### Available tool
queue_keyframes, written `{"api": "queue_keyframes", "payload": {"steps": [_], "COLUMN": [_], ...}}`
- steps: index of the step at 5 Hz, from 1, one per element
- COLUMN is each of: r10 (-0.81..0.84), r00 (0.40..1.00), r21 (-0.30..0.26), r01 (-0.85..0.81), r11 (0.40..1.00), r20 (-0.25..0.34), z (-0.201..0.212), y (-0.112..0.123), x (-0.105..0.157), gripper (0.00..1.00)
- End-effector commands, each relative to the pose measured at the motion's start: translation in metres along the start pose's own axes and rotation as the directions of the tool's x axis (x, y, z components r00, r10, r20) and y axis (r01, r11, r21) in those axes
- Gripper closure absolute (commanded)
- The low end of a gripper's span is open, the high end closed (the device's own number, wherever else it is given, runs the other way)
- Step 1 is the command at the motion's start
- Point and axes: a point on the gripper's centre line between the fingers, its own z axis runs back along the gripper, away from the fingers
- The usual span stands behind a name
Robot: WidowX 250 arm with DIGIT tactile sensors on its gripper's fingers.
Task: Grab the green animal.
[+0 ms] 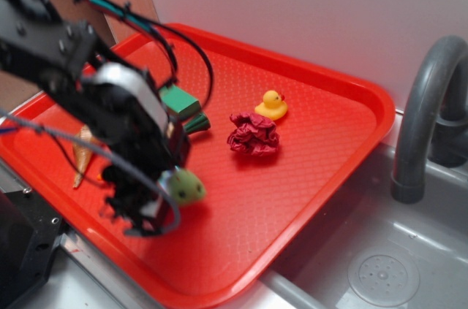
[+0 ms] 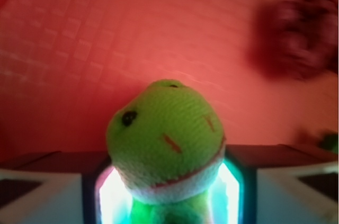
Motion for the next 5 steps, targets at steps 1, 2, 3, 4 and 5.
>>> {"api": "queue_keyframes", "payload": {"steps": [1, 2, 3, 4, 5], "r10": [0.464, 0.655, 0.821, 0.935, 0.953], "r00": [0.877, 0.729, 0.540, 0.317, 0.280], "r21": [-0.057, -0.029, -0.007, 0.066, 0.068], "r01": [-0.474, -0.672, -0.836, -0.942, -0.955], "r11": [0.879, 0.740, 0.549, 0.330, 0.288], "r20": [-0.127, -0.199, -0.183, -0.162, -0.114], "z": [0.104, 0.141, 0.157, 0.165, 0.172], "y": [0.033, 0.062, 0.075, 0.082, 0.075], "x": [-0.011, -0.005, -0.016, -0.025, -0.039], "gripper": [1.00, 1.00, 1.00, 1.00, 1.00]}}
